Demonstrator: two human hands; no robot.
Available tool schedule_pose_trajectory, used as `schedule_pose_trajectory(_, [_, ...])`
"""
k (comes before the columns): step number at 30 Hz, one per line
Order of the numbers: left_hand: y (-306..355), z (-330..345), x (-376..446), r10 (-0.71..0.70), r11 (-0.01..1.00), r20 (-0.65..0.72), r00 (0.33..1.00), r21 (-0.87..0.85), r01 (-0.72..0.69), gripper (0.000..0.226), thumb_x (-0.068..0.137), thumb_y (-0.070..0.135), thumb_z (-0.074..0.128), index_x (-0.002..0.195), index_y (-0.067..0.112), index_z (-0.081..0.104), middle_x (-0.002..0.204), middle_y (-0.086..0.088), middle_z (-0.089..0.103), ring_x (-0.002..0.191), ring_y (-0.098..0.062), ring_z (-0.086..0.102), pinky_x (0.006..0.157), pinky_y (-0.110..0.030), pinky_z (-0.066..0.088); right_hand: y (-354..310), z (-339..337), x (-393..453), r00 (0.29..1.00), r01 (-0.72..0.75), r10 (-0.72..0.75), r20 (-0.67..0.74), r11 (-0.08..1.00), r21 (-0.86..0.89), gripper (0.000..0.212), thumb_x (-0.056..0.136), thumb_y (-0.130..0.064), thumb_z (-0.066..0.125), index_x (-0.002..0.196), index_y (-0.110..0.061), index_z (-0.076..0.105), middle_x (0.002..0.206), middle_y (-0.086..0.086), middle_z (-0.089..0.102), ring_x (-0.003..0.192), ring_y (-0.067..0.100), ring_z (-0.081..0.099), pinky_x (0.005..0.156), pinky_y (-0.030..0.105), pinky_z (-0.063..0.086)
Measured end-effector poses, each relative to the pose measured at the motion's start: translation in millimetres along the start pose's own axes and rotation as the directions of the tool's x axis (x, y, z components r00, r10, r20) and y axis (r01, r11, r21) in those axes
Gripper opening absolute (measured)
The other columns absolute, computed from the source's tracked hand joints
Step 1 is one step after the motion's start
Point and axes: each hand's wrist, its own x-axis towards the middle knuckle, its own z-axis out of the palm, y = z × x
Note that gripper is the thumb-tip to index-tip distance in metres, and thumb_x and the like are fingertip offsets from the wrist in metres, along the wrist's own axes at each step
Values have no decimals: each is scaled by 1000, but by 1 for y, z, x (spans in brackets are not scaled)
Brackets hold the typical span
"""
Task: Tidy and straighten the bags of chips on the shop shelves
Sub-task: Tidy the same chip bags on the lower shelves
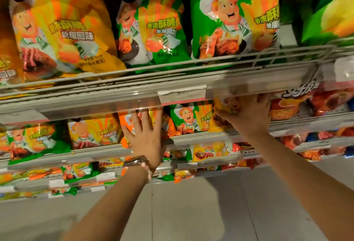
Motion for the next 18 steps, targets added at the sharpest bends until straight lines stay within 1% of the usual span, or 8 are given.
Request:
schedule_pose_trajectory(1, [-1, -2, -2, 20, 999, -30, 999, -49, -21, 109, 77, 47, 73, 150, 31, -6, 157, -20, 11, 145, -44, 0, 108, -68, 9, 1, 0, 0, 999, -36, 35, 15, 999, 33, 129, 55, -63, 79, 150, -13, 9, 155, 22, 11, 141, 43, 18, 106, 60, 30])
schedule_pose_trajectory(3, [-4, -2, -6, 54, 979, -176, 983, -186, -87, 95, 72, 48, 76, 150, 22, 29, 150, -28, 29, 140, -49, 17, 104, -73, 17, 4, 1, 1, 997, -70, 67, 35, 994, 82, 131, 53, -62, 81, 150, -11, 10, 154, 21, 17, 138, 43, 23, 106, 59, 33])
schedule_pose_trajectory(4, [-6, -1, -9, 46, 963, -268, 962, -245, -115, 87, 74, 50, 73, 146, 18, 36, 146, -30, 34, 137, -51, 24, 102, -74, 22, 5, 1, 2, 997, -72, 69, 36, 993, 97, 130, 53, -61, 81, 149, -10, 11, 152, 21, 21, 138, 42, 25, 106, 58, 33])
schedule_pose_trajectory(7, [-12, 0, -16, -61, 915, -384, 921, -390, -102, 80, 77, 56, 57, 140, 14, 30, 141, -35, 36, 133, -51, 32, 99, -70, 30, 9, 2, 1, 999, -46, 42, 28, 988, 147, 123, 55, -62, 79, 148, -8, 18, 149, 21, 29, 136, 40, 28, 107, 56, 32])
schedule_pose_trajectory(9, [-14, 1, -17, -214, 860, -357, 909, -511, 2, 85, 76, 57, 60, 141, 10, 32, 143, -33, 34, 133, -49, 32, 101, -66, 31, 12, 1, 0, 1000, -19, 14, 26, 980, 200, 113, 60, -65, 72, 146, -8, 25, 147, 21, 32, 135, 40, 30, 106, 56, 33])
schedule_pose_trajectory(11, [-16, 1, -16, -341, 771, -260, 903, -627, 111, 93, 74, 52, 74, 144, 5, 34, 146, -30, 30, 135, -46, 29, 104, -63, 32, 16, 0, -1, 1000, 8, -15, 26, 970, 243, 101, 67, -64, 67, 144, -11, 29, 145, 20, 33, 133, 40, 32, 104, 56, 34])
schedule_pose_trajectory(13, [-18, 2, -14, -380, 714, -168, 910, -678, 173, 97, 70, 43, 81, 146, 7, 32, 147, -27, 28, 137, -42, 27, 105, -59, 33, 20, 0, -2, 999, 31, -42, 35, 963, 267, 91, 76, -56, 70, 144, -12, 29, 145, 19, 31, 131, 40, 32, 103, 56, 36])
schedule_pose_trajectory(18, [-19, 3, -12, -393, 660, -94, 915, -721, 209, 91, 73, 38, 79, 147, 16, 32, 153, -20, 23, 140, -35, 25, 105, -52, 37, 22, -1, -1, 997, 62, -69, 17, 959, 276, 81, 80, -34, 72, 144, -7, 30, 143, 21, 34, 131, 37, 33, 103, 52, 37])
